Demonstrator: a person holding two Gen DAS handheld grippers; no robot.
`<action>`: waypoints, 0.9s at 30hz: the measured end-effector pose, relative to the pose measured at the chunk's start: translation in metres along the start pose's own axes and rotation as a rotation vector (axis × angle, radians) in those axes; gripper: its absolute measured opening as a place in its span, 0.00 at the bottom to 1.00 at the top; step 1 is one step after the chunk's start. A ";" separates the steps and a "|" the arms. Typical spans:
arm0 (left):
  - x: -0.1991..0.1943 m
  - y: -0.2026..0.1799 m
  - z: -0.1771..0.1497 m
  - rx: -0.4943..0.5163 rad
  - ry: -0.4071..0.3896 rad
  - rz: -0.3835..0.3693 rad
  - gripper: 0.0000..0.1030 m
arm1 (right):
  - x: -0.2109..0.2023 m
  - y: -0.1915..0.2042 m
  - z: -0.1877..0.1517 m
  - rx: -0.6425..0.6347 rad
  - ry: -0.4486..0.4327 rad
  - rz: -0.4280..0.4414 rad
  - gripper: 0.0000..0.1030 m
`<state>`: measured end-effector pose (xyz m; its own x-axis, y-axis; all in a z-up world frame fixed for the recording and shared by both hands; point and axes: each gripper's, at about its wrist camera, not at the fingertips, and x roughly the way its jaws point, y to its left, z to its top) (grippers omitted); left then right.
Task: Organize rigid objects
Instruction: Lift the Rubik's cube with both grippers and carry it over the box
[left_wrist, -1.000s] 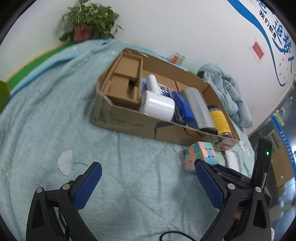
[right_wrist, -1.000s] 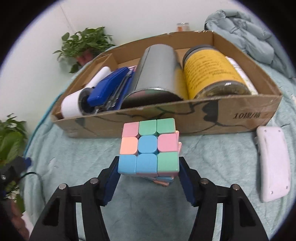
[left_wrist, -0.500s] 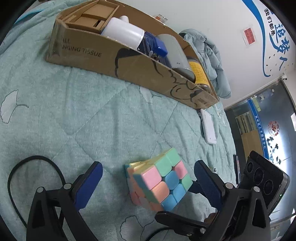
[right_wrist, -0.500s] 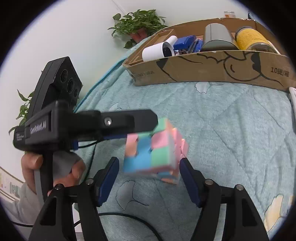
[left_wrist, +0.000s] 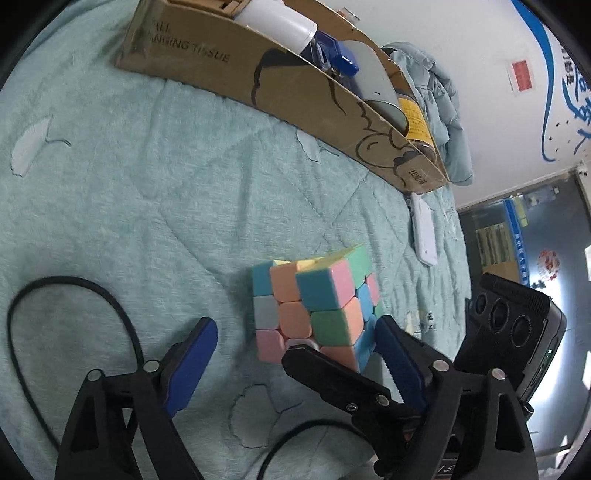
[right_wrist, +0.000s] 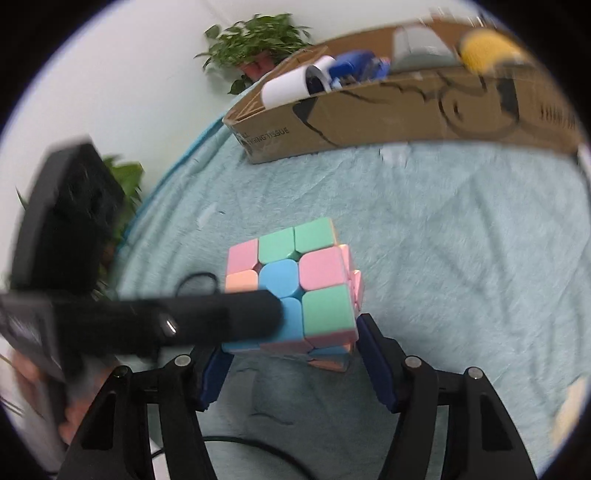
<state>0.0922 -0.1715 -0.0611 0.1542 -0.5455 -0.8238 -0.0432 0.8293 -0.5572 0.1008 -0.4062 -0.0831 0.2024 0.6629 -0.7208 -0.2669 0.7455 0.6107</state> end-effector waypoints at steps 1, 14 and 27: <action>0.001 -0.002 0.001 -0.004 0.003 -0.014 0.74 | 0.000 0.000 0.000 0.005 0.001 0.004 0.60; -0.012 -0.044 0.017 0.120 -0.067 -0.015 0.63 | -0.031 0.010 0.001 -0.042 -0.086 -0.036 0.57; -0.072 -0.082 0.090 0.232 -0.209 -0.054 0.63 | -0.057 0.043 0.070 -0.188 -0.255 -0.112 0.57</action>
<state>0.1735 -0.1890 0.0529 0.3505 -0.5726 -0.7411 0.1934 0.8185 -0.5410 0.1440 -0.4071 0.0079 0.4631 0.5914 -0.6602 -0.3944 0.8045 0.4441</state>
